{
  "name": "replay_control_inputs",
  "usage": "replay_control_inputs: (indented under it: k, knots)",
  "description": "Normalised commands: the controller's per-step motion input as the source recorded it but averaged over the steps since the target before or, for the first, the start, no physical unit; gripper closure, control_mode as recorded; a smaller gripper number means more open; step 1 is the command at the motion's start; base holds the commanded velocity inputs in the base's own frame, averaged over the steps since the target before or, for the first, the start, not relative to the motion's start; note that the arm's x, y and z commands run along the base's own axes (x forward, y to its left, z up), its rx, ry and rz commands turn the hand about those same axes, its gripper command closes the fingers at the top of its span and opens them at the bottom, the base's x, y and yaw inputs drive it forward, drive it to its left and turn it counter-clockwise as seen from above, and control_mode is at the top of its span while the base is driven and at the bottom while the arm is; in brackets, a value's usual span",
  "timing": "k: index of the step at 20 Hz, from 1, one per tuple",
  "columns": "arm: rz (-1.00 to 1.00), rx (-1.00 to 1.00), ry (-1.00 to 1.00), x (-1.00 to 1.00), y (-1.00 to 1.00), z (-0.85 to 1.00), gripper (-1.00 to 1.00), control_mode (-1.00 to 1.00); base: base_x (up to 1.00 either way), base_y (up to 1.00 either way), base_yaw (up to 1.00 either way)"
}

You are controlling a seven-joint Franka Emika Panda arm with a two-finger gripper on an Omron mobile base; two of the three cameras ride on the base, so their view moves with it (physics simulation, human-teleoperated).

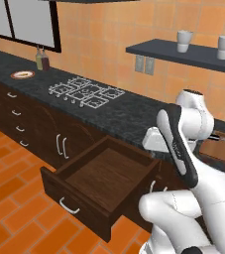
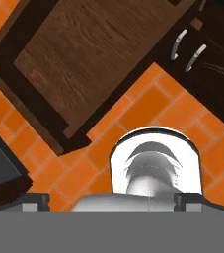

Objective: Pick up the knife from the drawer and place it on the cutting board. Then place the meat from the plate to the cutting board.

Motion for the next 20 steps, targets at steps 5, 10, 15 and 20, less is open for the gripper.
replay_control_inputs:
  k: [5,10,15,20]
  knots:
    - [-0.01,-0.15,-0.21,-0.58,0.58,-0.02,-1.00,-1.00,0.00,0.00,0.00]
    - [0.01,-0.12,-0.14,-0.21,-0.01,0.00,-1.00,-1.00,0.00,0.00,0.00]
    - [0.01,0.00,0.00,0.00,0.00,0.00,-1.00,-1.00,0.00,0.00,0.00]
    - [0.00,0.00,0.00,-0.14,0.01,-0.02,-1.00,-1.00,0.00,0.00,0.00]
